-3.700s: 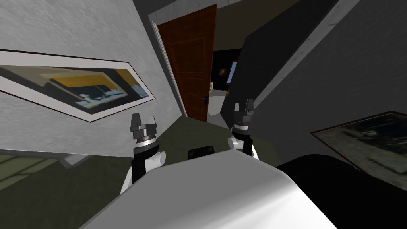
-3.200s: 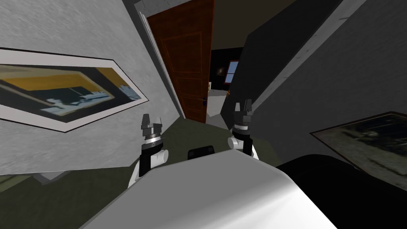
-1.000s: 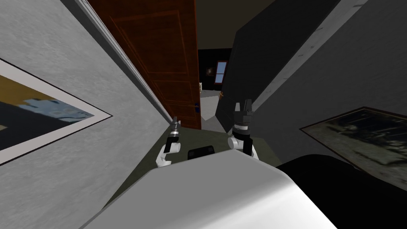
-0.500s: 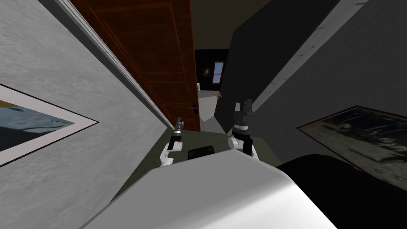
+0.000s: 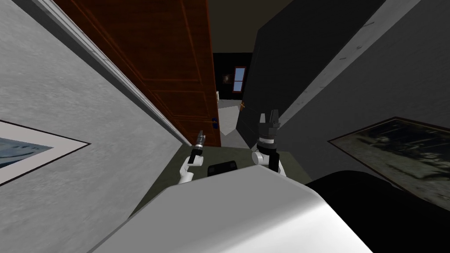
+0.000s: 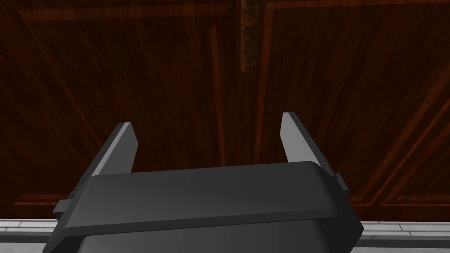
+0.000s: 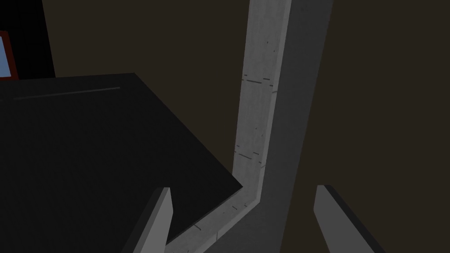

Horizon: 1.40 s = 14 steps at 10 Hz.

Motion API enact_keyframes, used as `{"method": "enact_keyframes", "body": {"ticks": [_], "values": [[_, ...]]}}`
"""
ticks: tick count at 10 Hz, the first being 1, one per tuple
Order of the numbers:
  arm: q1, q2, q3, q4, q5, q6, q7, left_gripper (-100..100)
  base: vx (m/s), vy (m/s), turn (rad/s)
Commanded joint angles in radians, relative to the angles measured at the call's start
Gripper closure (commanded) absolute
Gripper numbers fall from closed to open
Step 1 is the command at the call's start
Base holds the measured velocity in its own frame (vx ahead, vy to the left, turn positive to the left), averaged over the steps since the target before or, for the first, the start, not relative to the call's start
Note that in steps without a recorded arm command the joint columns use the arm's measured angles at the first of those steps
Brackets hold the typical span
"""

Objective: Push the door open

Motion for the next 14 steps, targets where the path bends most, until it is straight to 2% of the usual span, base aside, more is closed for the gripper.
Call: {"method": "enact_keyframes", "body": {"ticks": [1,5,6,14], "values": [[-0.017,-0.001,-0.007,0.028,0.0,0.006,0.002,-100,0.085,0.006,-0.06],[-0.06,0.001,-0.032,0.106,-0.001,0.024,0.012,-100,0.132,0.018,-0.071],[-0.056,0.001,-0.026,0.099,0.0,0.017,0.01,-100,0.08,0.012,-0.017],[-0.093,-0.017,0.001,0.171,0.0,-0.01,0.001,-100,0.186,-0.04,-0.027]]}}
